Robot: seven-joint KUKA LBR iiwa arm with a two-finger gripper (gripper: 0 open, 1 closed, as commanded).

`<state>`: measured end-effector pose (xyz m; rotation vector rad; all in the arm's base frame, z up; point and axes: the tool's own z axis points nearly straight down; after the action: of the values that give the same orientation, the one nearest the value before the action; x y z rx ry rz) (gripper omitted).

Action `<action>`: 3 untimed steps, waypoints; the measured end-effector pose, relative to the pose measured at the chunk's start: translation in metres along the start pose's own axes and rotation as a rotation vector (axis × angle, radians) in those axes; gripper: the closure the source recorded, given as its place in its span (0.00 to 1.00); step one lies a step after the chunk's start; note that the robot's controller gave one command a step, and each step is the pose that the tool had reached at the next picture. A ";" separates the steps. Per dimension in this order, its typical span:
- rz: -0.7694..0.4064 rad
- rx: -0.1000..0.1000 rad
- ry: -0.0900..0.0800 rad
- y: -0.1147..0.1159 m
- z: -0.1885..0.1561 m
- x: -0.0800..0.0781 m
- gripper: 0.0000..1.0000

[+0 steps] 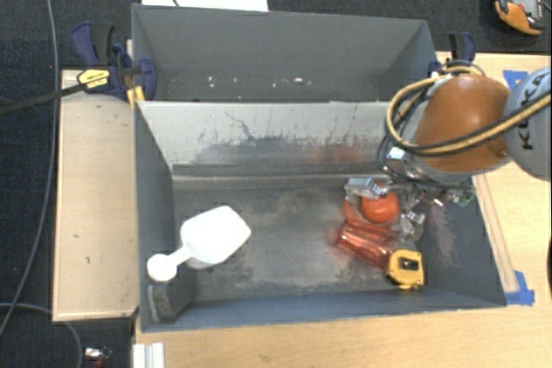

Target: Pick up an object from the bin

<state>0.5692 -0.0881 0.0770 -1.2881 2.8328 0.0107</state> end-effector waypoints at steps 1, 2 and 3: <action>0.089 0.001 -0.002 -0.023 0.003 0.032 0.00; 0.087 -0.001 -0.002 -0.026 0.004 0.032 0.00; 0.121 -0.007 -0.012 -0.024 0.003 0.057 0.00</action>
Offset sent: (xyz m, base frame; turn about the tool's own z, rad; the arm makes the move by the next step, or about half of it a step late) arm 0.0009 -0.0217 -0.0070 0.0930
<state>0.5498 -0.1465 0.0719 -1.1113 2.8987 0.0302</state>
